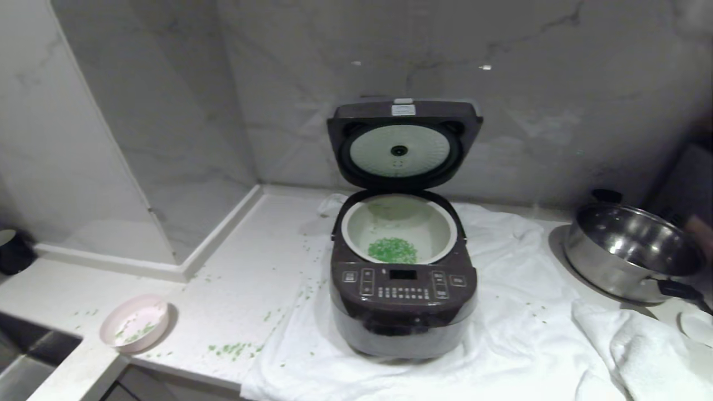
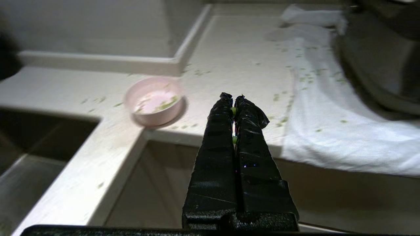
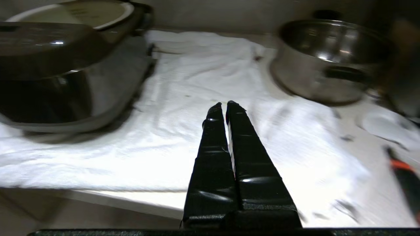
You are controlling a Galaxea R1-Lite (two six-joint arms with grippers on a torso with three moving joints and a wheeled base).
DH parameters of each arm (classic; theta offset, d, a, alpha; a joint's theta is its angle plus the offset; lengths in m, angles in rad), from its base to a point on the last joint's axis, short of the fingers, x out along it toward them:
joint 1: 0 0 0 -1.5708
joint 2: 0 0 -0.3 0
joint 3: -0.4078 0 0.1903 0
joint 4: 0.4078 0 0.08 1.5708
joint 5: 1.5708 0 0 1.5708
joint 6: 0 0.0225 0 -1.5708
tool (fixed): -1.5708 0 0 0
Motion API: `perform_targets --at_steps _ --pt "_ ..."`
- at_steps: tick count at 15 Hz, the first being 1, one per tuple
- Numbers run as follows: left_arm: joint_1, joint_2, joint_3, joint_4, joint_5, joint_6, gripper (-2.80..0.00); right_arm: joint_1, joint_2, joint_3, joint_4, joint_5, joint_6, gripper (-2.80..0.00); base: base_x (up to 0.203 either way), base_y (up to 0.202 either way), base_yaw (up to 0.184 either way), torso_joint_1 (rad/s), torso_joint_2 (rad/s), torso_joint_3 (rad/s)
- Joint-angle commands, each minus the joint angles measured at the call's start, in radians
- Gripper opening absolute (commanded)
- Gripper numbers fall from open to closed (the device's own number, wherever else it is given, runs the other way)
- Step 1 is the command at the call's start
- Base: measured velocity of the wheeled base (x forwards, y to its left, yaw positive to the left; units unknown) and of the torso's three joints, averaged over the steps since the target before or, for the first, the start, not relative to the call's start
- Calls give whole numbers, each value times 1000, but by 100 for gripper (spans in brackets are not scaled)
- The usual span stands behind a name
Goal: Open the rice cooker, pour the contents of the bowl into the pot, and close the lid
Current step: Pick up the bowl on the table
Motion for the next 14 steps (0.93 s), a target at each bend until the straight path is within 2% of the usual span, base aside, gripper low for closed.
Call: perform_targets --at_steps 1,5,11,14 --pt "0 0 0 -1 0 0 -280 0 1 2 0 0 1 -280 0 8 -178 -138 382 200" --pt "0 0 0 -1 0 -4 -280 0 1 3 0 0 3 -280 1 4 -122 -1 29 9" --pt "0 0 0 -1 -2 -26 -280 0 1 2 0 0 3 -280 0 0 0 0 0 0" --pt "0 0 0 -1 0 -29 -280 0 1 2 0 0 3 -280 152 0 3 1 1 3"
